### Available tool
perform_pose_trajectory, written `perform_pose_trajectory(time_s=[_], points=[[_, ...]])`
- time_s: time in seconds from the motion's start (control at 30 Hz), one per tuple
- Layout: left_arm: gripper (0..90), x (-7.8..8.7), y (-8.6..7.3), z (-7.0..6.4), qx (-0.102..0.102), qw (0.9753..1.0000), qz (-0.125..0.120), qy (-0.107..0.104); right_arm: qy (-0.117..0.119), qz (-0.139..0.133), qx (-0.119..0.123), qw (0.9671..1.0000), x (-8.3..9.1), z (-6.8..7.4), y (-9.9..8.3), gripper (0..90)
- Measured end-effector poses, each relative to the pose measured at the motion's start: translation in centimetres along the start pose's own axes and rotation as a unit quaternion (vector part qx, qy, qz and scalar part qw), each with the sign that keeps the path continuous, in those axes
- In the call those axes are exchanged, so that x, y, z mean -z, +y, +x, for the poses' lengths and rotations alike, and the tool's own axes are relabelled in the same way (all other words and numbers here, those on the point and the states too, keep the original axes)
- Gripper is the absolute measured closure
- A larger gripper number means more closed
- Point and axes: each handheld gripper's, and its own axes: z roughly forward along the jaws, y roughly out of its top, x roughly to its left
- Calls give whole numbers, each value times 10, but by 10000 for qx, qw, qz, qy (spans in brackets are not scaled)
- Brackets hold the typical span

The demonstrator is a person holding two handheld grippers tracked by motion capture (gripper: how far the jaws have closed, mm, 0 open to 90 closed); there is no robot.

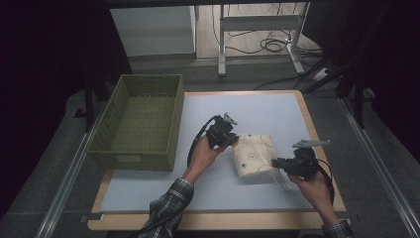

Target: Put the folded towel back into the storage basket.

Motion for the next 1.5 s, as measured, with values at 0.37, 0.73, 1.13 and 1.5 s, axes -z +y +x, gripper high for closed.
perform_pose_trajectory(time_s=[0.37,0.73,1.13,1.5], points=[[830,27,2,12,20,9996,56,276,188,-46,99,9998,-11,16,18,824],[825,53,1,26,-77,9969,353,695,439,-82,158,9989,-25,32,43,824],[839,81,-3,39,-205,9909,542,1211,631,-87,246,9977,-41,52,68,824],[860,110,-8,55,-120,9882,583,1413,849,-122,250,9960,-55,67,93,827]])
